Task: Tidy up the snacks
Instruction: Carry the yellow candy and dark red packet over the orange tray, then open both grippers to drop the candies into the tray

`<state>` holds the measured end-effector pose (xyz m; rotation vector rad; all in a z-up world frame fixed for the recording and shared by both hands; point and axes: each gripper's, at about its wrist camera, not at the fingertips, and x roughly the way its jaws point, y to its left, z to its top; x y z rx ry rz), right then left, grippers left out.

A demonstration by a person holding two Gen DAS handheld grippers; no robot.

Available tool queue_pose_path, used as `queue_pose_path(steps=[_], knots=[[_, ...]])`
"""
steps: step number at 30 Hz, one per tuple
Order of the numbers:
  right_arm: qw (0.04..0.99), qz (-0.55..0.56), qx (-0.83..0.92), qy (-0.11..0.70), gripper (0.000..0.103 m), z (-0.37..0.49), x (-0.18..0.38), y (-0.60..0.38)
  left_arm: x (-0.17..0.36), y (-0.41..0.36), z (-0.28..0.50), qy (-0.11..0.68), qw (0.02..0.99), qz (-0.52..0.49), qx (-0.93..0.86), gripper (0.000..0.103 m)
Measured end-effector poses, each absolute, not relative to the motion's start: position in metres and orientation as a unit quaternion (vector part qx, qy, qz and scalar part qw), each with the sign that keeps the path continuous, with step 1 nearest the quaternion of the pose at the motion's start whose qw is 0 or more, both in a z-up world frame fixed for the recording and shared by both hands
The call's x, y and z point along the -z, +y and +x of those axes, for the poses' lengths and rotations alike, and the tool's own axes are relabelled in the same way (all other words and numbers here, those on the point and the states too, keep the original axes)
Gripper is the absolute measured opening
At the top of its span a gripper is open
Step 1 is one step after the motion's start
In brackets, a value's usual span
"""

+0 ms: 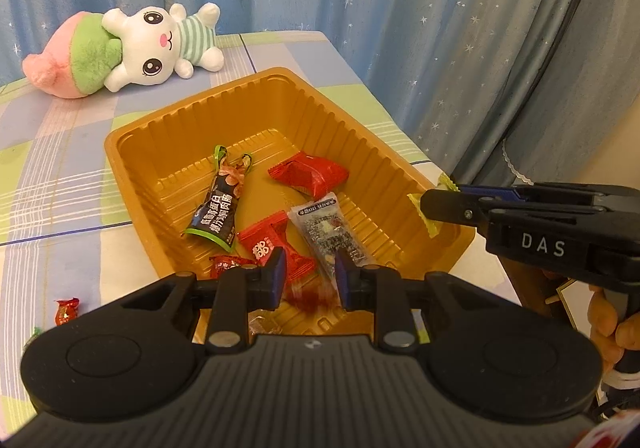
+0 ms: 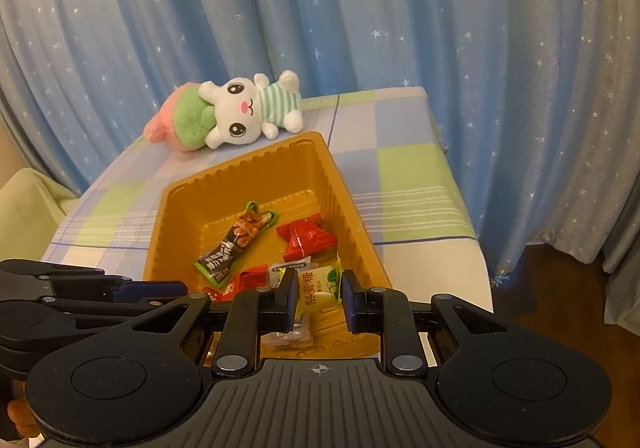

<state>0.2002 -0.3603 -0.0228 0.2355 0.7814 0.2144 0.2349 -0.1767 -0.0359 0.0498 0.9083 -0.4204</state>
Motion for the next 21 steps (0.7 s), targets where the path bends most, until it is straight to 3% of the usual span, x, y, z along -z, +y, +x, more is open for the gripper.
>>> queue_pose_path(steps=[21], knots=[[0.905, 0.115, -0.107, 0.395, 0.024, 0.218, 0.034, -0.363, 0.037, -0.160, 0.243, 0.445, 0.879, 0.006, 0.174, 0.032]])
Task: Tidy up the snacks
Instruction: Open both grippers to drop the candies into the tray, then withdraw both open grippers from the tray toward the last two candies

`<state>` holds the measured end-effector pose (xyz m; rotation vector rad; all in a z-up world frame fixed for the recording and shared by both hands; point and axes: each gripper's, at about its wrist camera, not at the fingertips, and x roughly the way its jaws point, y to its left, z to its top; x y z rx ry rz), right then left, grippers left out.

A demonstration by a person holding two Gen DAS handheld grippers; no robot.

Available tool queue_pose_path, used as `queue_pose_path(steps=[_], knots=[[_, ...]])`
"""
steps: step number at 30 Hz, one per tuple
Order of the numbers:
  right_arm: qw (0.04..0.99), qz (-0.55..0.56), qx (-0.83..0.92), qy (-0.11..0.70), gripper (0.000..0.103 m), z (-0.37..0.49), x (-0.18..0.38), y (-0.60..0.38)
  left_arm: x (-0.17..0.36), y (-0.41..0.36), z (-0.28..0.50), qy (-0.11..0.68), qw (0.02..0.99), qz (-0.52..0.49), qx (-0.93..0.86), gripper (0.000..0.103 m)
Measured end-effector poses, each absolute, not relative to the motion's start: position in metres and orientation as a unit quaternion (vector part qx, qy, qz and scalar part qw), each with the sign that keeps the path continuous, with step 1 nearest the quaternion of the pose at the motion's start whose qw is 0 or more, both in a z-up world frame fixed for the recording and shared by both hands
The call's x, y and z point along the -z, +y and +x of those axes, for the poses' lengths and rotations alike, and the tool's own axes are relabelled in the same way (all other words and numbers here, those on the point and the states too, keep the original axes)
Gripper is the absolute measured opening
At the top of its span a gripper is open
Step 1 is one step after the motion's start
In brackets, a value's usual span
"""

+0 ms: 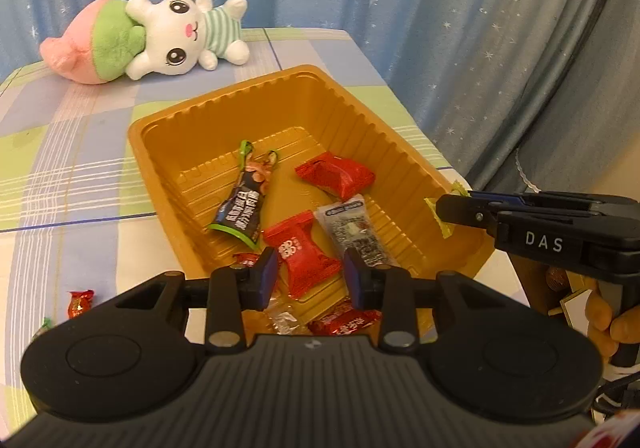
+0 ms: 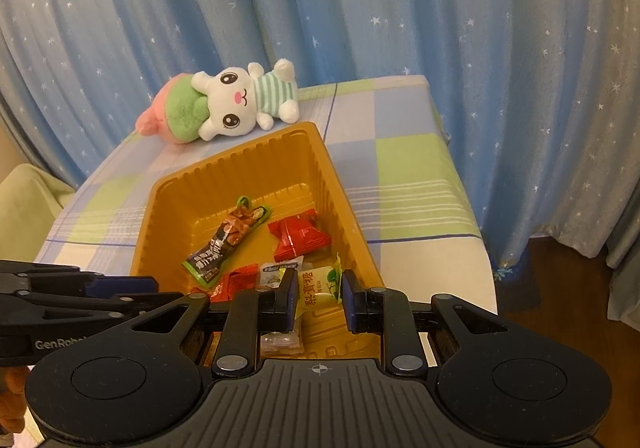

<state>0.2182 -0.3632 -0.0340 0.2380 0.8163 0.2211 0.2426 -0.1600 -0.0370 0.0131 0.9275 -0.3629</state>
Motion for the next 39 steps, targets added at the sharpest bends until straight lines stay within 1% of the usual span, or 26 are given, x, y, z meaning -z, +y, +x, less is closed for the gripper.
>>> queue_pose_path(steps=[4, 6, 7, 8, 10, 12, 13, 14, 16, 19, 22, 26, 34, 39], knots=[[0.905, 0.109, -0.108, 0.396, 0.024, 0.222, 0.035, -0.360, 0.036, -0.156, 0.241, 0.445, 0.880, 0.004, 0.168, 0.033], [0.907, 0.103, -0.120, 0.390, 0.028, 0.223, 0.034, -0.358, 0.036, -0.154, 0.240, 0.445, 0.880, 0.002, 0.165, 0.036], [0.910, 0.099, -0.122, 0.385, 0.037, 0.222, 0.033, -0.356, 0.035, -0.154, 0.239, 0.445, 0.881, 0.002, 0.164, 0.038], [0.912, 0.093, -0.120, 0.380, 0.052, 0.222, 0.032, -0.355, 0.035, -0.153, 0.239, 0.444, 0.881, 0.001, 0.162, 0.042], [0.917, 0.090, -0.111, 0.372, 0.064, 0.220, 0.031, -0.353, 0.033, -0.151, 0.237, 0.443, 0.882, 0.000, 0.160, 0.045], [0.917, 0.095, -0.112, 0.370, 0.064, 0.219, 0.030, -0.353, 0.032, -0.149, 0.234, 0.442, 0.883, -0.001, 0.159, 0.046], [0.916, 0.098, -0.114, 0.373, 0.064, 0.218, 0.030, -0.354, 0.031, -0.148, 0.233, 0.442, 0.883, -0.002, 0.159, 0.048], [0.914, 0.101, -0.115, 0.375, 0.064, 0.217, 0.030, -0.354, 0.030, -0.147, 0.232, 0.442, 0.883, -0.003, 0.158, 0.053], [0.913, 0.103, -0.115, 0.377, 0.064, 0.213, 0.029, -0.354, 0.028, -0.145, 0.229, 0.440, 0.884, -0.004, 0.157, 0.055], [0.911, 0.104, -0.116, 0.383, 0.067, 0.206, 0.029, -0.352, 0.025, -0.142, 0.225, 0.439, 0.885, -0.005, 0.155, 0.058], [0.909, 0.109, -0.116, 0.385, 0.071, 0.199, 0.029, -0.351, 0.022, -0.140, 0.220, 0.437, 0.886, -0.004, 0.154, 0.063], [0.908, 0.114, -0.117, 0.385, 0.075, 0.191, 0.026, -0.350, 0.018, -0.137, 0.212, 0.433, 0.889, -0.002, 0.151, 0.068], [0.908, 0.114, -0.121, 0.385, 0.078, 0.173, 0.018, -0.343, 0.011, -0.123, 0.196, 0.431, 0.892, -0.012, 0.138, 0.074], [0.906, 0.114, -0.124, 0.389, 0.079, 0.160, 0.015, -0.336, 0.007, -0.112, 0.184, 0.432, 0.893, -0.012, 0.125, 0.074]])
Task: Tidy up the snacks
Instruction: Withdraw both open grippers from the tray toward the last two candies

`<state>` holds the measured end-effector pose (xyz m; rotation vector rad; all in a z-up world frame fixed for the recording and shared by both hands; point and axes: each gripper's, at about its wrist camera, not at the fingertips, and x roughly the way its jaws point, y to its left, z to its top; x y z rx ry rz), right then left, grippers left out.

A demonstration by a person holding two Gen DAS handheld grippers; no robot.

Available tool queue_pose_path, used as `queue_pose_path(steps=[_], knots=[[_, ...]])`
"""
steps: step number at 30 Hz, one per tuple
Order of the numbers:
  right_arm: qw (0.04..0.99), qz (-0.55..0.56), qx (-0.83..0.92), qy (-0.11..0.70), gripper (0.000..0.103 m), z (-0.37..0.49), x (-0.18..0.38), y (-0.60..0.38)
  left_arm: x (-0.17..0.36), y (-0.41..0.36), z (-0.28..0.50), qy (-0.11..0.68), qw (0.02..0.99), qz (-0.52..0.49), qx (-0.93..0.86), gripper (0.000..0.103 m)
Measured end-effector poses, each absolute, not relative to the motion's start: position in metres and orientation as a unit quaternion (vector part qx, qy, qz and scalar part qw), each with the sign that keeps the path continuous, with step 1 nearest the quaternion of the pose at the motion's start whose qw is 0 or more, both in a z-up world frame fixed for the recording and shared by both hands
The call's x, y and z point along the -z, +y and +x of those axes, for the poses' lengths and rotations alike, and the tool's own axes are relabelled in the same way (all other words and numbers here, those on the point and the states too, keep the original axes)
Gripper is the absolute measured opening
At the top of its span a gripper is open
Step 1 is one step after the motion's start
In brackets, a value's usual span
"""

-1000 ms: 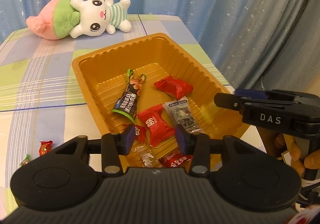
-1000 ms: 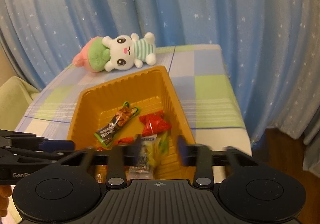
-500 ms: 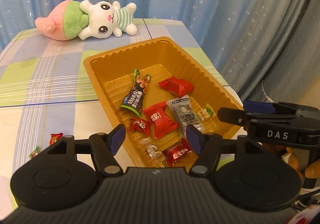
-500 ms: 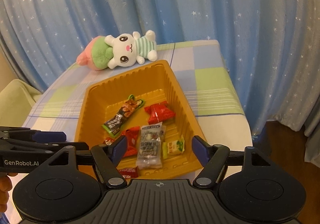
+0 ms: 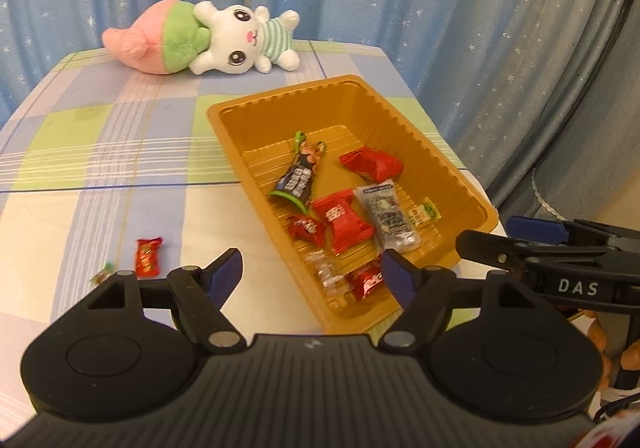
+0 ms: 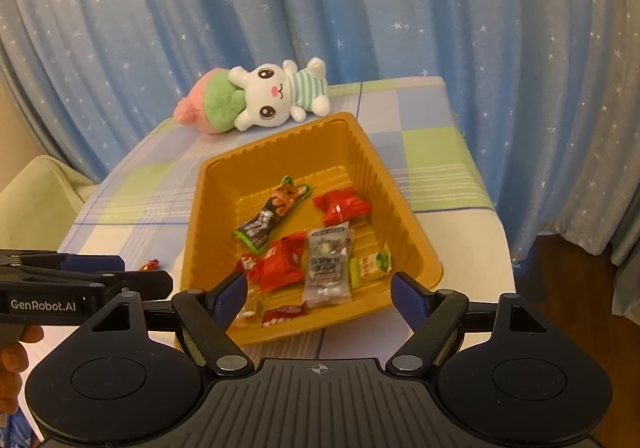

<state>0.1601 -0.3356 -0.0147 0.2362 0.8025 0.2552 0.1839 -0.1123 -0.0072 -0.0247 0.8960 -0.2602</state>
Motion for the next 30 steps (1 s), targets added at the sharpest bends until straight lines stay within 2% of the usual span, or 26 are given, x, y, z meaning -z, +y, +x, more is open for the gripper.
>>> queue_pose_path(steps=[30], knots=[[0.869, 0.083, -0.205, 0.443, 0.079, 0.107, 0.027, -0.241, 0.021, -0.005, 0.102, 0.478, 0.877, -0.039, 0.033, 0.075]])
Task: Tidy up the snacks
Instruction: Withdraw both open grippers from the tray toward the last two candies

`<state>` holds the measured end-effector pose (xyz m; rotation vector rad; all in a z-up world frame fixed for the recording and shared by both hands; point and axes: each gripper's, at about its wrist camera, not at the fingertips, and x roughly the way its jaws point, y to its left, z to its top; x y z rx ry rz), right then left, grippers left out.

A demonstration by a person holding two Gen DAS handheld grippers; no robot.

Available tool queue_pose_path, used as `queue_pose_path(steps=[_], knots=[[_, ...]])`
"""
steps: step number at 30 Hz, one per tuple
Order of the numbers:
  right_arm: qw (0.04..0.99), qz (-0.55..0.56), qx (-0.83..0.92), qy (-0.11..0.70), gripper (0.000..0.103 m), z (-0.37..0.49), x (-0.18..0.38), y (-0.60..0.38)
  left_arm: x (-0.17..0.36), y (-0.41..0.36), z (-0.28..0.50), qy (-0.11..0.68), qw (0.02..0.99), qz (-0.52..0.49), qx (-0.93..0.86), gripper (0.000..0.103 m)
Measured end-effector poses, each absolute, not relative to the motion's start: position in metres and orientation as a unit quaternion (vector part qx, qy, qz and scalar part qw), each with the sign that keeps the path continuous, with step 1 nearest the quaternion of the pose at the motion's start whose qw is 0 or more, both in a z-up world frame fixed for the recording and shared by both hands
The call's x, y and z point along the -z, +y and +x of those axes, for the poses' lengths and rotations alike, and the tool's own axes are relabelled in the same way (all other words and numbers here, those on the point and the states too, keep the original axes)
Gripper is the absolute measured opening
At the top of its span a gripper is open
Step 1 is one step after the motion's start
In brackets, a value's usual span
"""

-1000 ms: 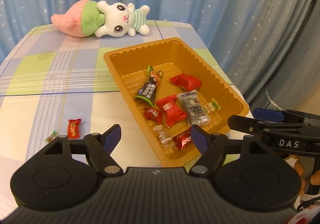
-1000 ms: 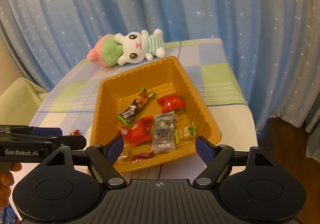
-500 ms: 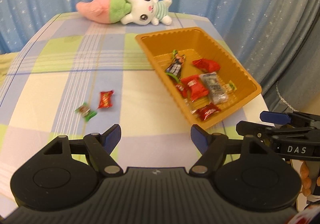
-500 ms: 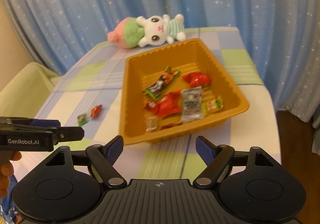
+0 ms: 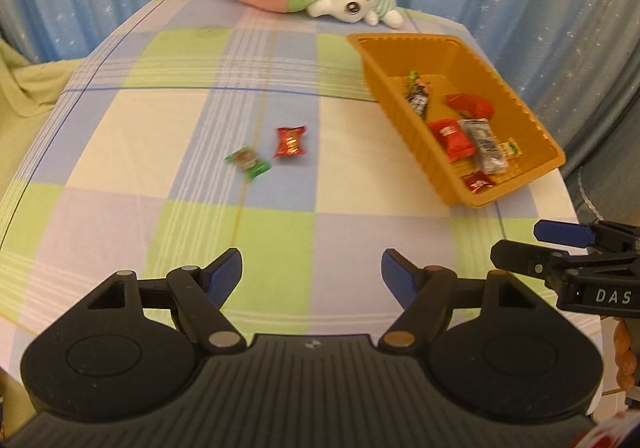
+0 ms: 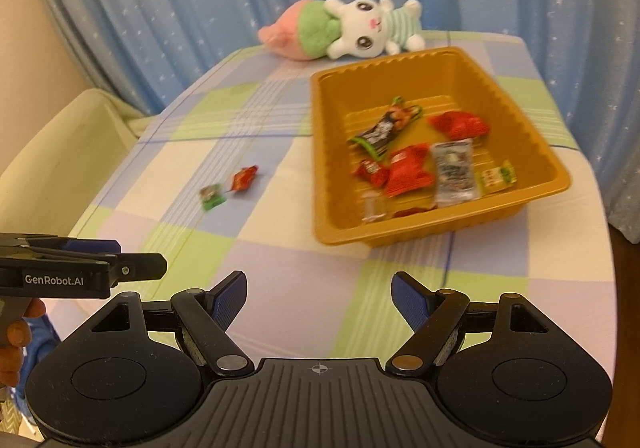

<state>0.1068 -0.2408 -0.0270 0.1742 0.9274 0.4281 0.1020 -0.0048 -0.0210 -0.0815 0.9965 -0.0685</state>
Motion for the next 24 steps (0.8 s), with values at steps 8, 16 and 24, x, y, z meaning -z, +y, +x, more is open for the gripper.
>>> queue_pose_path(steps=[8, 16, 24], knots=[[0.856, 0.073, -0.227, 0.459, 0.079, 0.107, 0.033, -0.209, 0.025, 0.022, 0.096, 0.485, 0.873, -0.046, 0.012, 0.075], [0.847, 0.065, -0.244, 0.469, 0.079, 0.115, 0.038, -0.177, 0.026, 0.048, 0.098, 0.485, 0.873, -0.053, -0.002, 0.075], [0.840, 0.064, -0.250, 0.478, 0.079, 0.125, 0.046, -0.151, 0.030, 0.068, 0.105, 0.489, 0.871, -0.055, -0.004, 0.075]])
